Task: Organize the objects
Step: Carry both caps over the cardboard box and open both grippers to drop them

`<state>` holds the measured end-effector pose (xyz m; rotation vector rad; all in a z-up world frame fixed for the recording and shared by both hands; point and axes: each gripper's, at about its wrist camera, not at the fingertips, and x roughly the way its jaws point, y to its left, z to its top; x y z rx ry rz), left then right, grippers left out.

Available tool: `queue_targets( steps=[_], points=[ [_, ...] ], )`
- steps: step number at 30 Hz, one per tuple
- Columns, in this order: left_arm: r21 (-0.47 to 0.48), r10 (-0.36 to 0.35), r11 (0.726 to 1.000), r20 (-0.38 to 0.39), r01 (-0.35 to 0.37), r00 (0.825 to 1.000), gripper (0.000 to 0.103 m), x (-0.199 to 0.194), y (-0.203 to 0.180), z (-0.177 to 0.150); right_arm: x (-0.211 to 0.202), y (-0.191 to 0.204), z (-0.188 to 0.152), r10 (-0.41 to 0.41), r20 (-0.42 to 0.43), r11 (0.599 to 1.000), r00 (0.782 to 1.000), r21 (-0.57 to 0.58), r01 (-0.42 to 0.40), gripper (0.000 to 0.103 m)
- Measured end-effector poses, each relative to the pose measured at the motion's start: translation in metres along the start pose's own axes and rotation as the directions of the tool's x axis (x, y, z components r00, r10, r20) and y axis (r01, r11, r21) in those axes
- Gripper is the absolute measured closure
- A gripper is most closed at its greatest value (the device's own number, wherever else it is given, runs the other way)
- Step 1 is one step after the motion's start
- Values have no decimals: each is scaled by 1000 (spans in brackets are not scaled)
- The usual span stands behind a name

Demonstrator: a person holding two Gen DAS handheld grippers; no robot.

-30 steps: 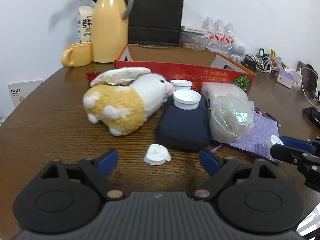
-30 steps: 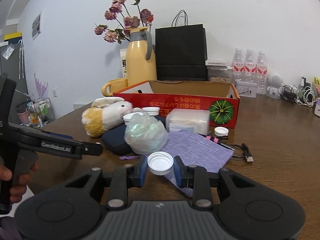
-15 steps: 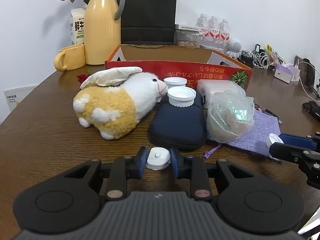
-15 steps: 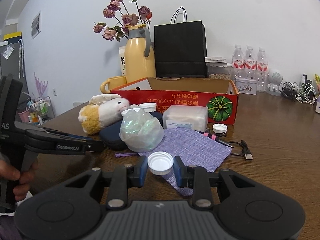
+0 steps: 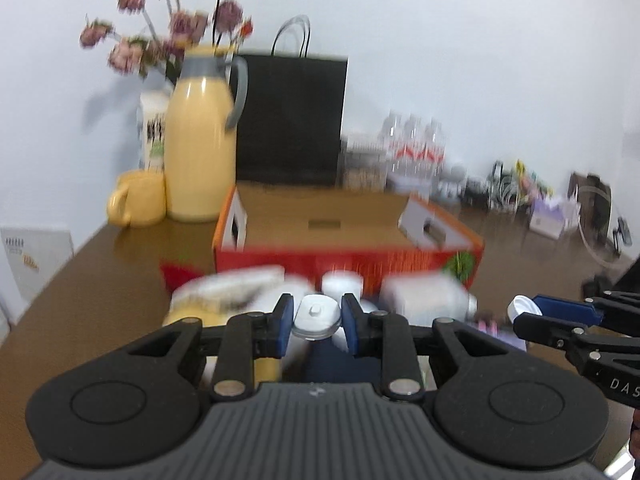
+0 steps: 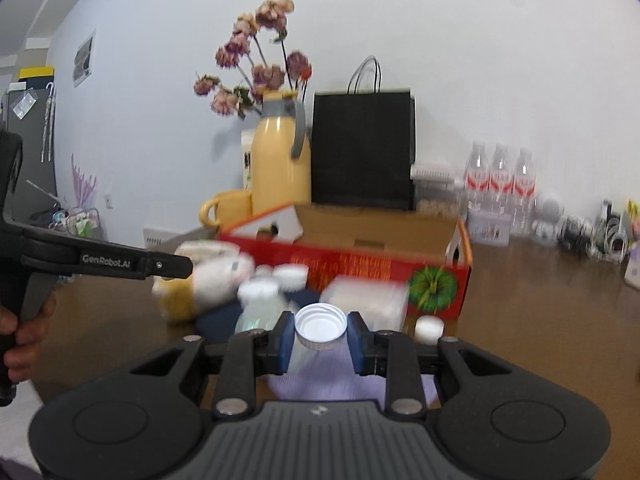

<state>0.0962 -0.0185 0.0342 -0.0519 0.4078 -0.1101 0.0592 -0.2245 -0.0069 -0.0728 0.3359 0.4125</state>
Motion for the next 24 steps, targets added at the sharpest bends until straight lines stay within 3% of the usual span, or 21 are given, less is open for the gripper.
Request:
queue_targets(
  steps=[5,11,19,24],
  points=[
    [-30,1,1000,77,2,997,77,25,0,38,24,-12,40,-22,68,1000,997,-15,23,76],
    [-75,39,997,89,-32,995,77,73,3,71,87,-19,81,-53,67,999,996,-8,54,76],
    [-88,123,989,37,-120,992,77,150,8,84,177,-37,95,-95,-15,994,995,48,96,76],
    [-112,165,979,-77,-173,983,77,189,20,76,215,-52,84,-113,-83,989,990,83,120,76]
  ],
)
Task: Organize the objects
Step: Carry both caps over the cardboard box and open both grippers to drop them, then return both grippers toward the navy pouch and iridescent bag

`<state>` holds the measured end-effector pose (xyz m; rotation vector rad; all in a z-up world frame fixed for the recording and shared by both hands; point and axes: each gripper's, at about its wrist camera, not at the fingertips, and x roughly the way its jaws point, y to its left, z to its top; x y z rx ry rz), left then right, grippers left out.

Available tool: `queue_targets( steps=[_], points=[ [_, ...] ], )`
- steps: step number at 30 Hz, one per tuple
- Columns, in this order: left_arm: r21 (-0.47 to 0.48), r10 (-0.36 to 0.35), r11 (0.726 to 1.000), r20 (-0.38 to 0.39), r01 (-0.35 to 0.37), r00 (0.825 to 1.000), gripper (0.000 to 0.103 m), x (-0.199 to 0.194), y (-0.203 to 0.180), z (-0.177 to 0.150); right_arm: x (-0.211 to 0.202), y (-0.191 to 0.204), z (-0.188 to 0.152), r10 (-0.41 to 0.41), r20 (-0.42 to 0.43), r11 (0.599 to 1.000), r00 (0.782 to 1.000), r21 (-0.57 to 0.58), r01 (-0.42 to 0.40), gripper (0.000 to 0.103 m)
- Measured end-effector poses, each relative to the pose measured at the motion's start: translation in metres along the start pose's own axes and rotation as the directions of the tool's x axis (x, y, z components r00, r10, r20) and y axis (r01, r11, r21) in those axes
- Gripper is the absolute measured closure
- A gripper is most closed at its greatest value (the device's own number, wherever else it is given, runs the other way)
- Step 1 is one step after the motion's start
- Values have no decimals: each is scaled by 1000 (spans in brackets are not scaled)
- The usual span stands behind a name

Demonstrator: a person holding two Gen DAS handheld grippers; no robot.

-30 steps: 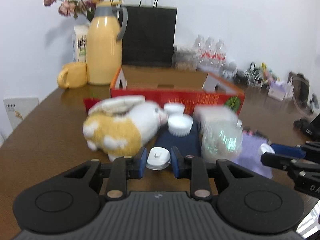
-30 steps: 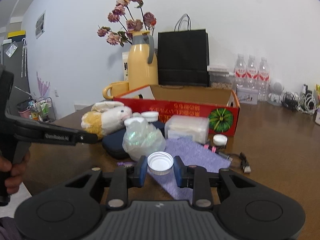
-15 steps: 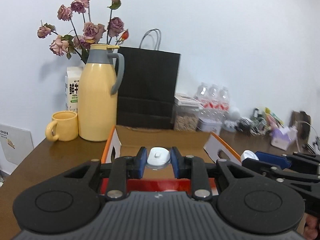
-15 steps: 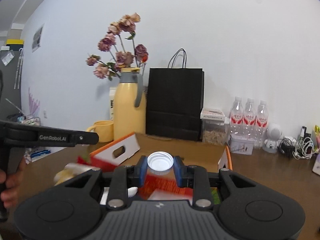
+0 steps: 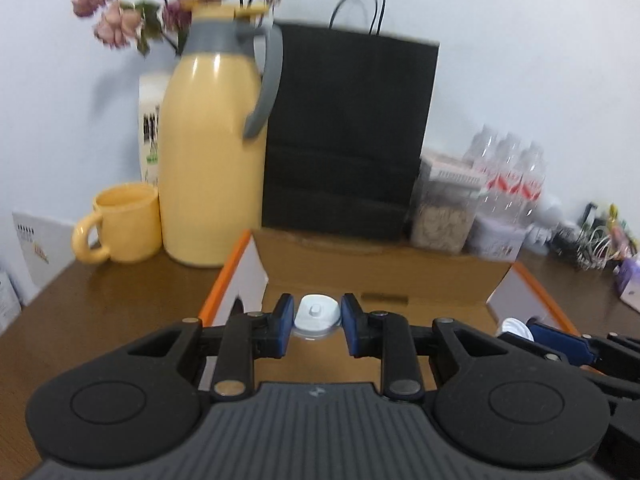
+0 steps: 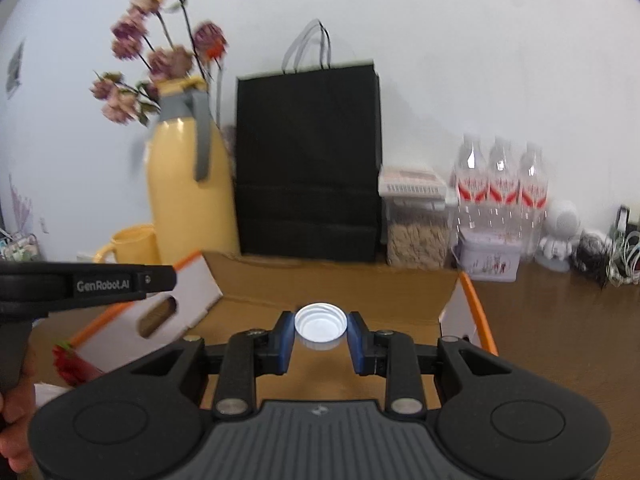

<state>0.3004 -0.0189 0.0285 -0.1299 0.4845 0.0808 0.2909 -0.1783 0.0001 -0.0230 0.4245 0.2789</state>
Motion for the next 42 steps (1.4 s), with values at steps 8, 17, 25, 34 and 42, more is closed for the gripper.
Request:
queue_targets(
  steps=[8,17,25,34,42],
  points=[
    [32,3,999,-21,-3,1000,75,4,-3,-7,16,-6,-13,4,-76,1000,997,28,-2,76],
    [33,35,999,27,-36,999,0,-5,-4,-6,13,-8,-15,-6,-80,999,997,40,9,31],
    [15,52,999,34,-52,998,0,-7,-2,-5,5,-5,-12,1,-58,1000,998,25,1,10],
    [20,25,999,76,-27,997,0,-29,-4,0,-14,-3,-3,-7,-4,1000,1000,19,7,0],
    [35,-10,999,116,6,993,0,-72,4,2,-61,1,0,-4,65,1000,998,-7,5,0]
  ],
)
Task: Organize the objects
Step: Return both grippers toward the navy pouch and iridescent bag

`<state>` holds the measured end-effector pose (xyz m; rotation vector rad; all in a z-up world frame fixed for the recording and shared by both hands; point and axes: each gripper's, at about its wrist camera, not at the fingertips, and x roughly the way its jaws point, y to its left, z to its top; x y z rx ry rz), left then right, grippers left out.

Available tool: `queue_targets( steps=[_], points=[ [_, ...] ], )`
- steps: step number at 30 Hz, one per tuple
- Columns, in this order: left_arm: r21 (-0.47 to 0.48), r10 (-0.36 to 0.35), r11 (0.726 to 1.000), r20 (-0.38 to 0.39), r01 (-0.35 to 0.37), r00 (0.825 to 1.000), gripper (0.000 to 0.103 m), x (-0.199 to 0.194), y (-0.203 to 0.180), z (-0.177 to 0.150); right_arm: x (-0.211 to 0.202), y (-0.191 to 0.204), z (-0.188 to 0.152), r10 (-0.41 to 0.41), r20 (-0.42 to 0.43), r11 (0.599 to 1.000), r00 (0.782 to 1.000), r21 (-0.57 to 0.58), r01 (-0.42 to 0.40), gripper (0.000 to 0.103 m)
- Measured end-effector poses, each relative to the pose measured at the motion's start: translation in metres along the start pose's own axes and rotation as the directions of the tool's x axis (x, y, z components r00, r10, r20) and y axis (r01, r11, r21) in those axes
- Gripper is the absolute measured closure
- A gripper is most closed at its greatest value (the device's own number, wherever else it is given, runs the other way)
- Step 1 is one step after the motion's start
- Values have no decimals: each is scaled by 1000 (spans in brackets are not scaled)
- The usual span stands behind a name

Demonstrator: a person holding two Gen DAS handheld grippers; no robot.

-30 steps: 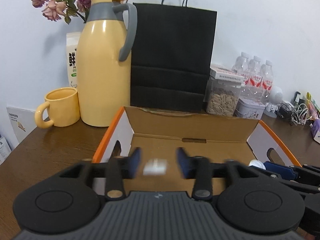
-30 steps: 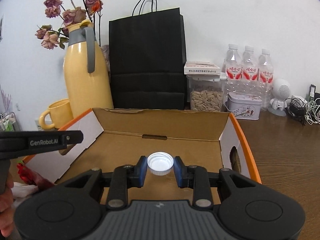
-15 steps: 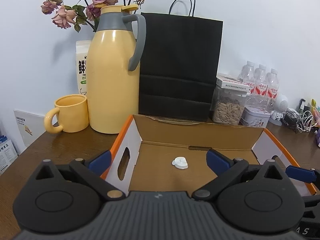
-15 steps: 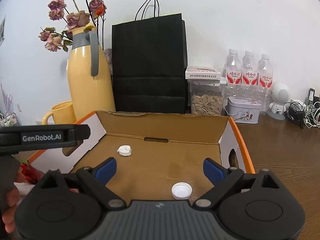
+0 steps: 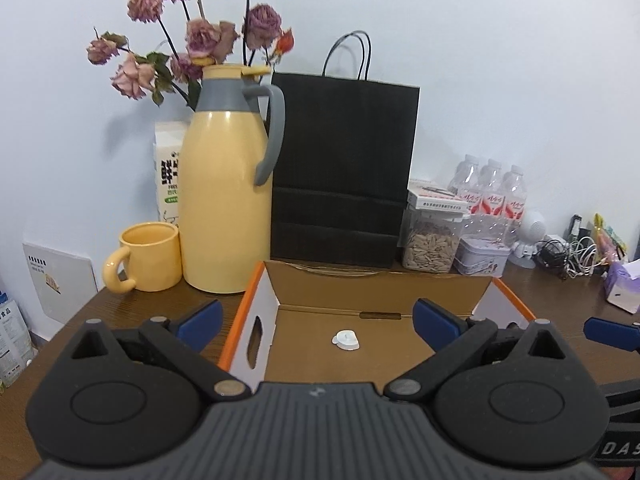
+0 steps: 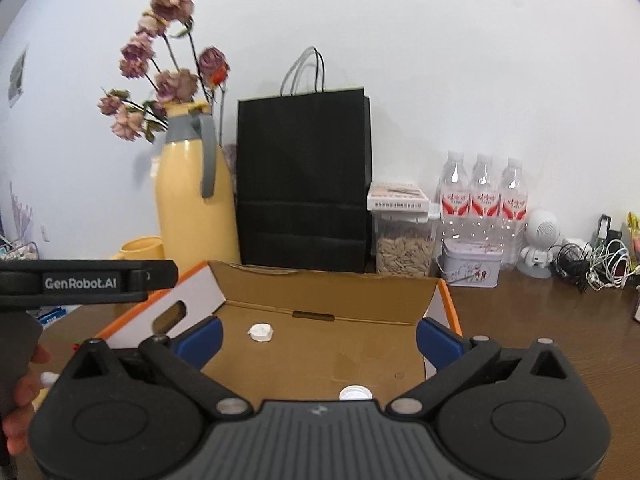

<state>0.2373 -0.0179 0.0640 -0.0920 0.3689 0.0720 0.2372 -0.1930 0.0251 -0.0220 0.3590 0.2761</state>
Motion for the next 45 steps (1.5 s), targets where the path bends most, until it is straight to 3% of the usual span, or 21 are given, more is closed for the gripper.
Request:
queue_targets(
  steps=[6,11,20,31,37,45],
  points=[
    [-45,-40,998,3,40,999,0,-38,15,-5,-45,4,-4,11,28,1000,1000,-20,-10,0],
    [-27,-52,998,-8,52,999,0,-66,24,-16,-82,8,-13,21,41,999,999,-27,-20,0],
    [-31,-50,998,-51,48,997,0,-104,49,-48,-119,19,-43,37,2,999,999,-33,-37,0],
    [-43,-8,999,-93,4,996,0,-131,73,-88,-130,29,-85,61,-74,998,995,1,-61,0],
    [-40,1,999,-123,-6,992,0,-132,79,-103,-116,41,-100,109,-145,994,983,-7,-111,0],
    [-54,14,998,-132,-21,991,0,-131,90,-106,-93,57,-103,108,-208,992,972,-39,-118,0]
  ],
)
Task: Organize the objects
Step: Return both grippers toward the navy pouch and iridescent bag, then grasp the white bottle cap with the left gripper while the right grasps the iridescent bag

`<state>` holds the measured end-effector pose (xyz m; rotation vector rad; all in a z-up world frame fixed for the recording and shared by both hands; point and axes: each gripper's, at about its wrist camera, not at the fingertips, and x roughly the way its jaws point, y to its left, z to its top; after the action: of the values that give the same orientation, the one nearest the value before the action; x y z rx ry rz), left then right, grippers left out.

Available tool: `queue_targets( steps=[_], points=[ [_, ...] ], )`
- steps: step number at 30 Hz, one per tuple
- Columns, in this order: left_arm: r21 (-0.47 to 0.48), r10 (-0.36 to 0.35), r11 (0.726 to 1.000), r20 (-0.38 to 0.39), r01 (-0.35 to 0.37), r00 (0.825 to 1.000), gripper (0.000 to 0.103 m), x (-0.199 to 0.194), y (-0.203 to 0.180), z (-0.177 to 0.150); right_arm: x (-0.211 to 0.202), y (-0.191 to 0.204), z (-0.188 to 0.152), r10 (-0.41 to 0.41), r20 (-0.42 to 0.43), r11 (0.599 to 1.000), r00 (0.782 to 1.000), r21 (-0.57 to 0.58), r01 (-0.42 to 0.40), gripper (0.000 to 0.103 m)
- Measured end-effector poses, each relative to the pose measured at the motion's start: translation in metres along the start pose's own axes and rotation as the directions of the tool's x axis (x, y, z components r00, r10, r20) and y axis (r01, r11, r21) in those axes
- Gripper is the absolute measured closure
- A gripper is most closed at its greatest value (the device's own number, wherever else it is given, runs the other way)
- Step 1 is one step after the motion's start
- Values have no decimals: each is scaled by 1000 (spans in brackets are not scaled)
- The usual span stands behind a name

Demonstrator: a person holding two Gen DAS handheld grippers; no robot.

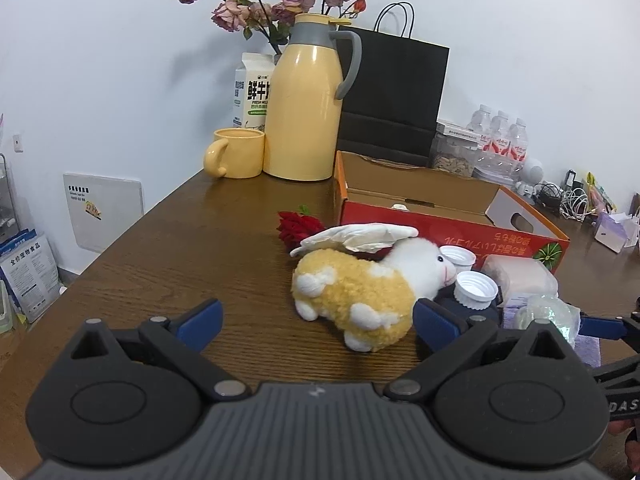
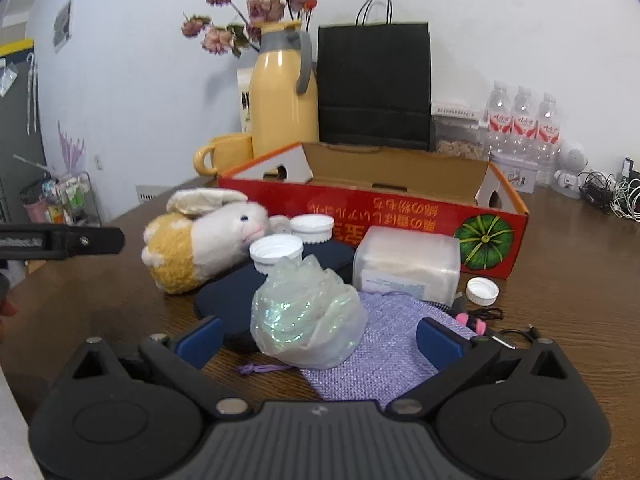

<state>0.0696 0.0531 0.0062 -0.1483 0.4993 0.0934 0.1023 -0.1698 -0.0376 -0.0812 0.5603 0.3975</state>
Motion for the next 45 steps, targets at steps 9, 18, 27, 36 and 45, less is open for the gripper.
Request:
queue_targets(
  steps=[9,18,27,36,45],
  points=[
    [0,0,1000,-15,-1,1000,0,3,1,-2,18,2,7,-2,-29,1000,1000,4,2,0],
    [4,-6,1000,-24,6,1000,0,5,-2,-3,18,-2,6,28,-27,999,999,24,-27,56],
    [18,-16,1000,-32,17,999,0,6,-10,-4,3,-3,4,52,25,999,998,10,-53,66],
    [51,-75,996,-33,77,997,0,8,-30,-2,-12,-16,3,12,68,1000,998,28,-14,66],
    [150,-196,968,-56,202,979,16,27,-97,3,-22,-46,6,-51,108,998,993,32,48,66]
  ],
)
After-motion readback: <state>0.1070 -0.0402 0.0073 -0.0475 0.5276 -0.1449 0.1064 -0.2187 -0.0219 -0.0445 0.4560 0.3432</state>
